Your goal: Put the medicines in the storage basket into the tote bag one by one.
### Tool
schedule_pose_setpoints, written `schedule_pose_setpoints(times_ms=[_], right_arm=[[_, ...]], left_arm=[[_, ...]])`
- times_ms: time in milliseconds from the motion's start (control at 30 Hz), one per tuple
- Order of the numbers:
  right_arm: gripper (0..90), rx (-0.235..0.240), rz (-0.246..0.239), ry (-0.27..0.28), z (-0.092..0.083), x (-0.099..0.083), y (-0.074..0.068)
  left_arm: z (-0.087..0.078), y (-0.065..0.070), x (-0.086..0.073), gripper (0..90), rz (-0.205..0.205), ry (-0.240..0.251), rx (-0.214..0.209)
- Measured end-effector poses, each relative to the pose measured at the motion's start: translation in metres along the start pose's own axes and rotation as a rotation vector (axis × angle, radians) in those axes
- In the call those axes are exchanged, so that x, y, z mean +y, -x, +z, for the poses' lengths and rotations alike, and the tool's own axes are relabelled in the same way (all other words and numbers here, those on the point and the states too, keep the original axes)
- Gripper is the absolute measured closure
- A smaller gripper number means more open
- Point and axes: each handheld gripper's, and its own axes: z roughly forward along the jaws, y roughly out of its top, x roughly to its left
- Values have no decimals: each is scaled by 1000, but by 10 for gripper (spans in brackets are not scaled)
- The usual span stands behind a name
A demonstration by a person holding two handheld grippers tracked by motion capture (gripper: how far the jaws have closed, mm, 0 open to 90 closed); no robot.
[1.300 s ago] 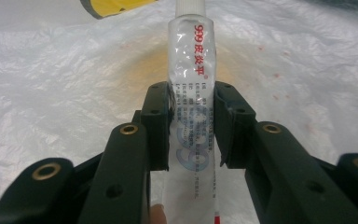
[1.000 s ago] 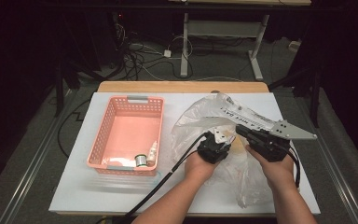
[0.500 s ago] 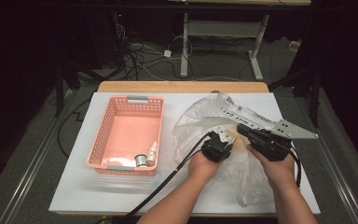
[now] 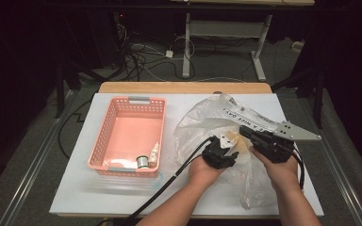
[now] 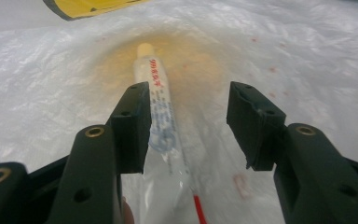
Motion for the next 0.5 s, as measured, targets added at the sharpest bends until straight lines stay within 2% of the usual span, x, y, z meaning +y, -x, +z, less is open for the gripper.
schedule_pose_setpoints(times_ms=[267, 500], right_arm=[[900, -2, -9, -2, 0, 0, -1], [900, -1, -15, -3, 0, 1, -3]], left_arm=[[-25, 13, -13, 413, 22, 24, -68], [-47, 22, -23, 290, 44, 38, -120]])
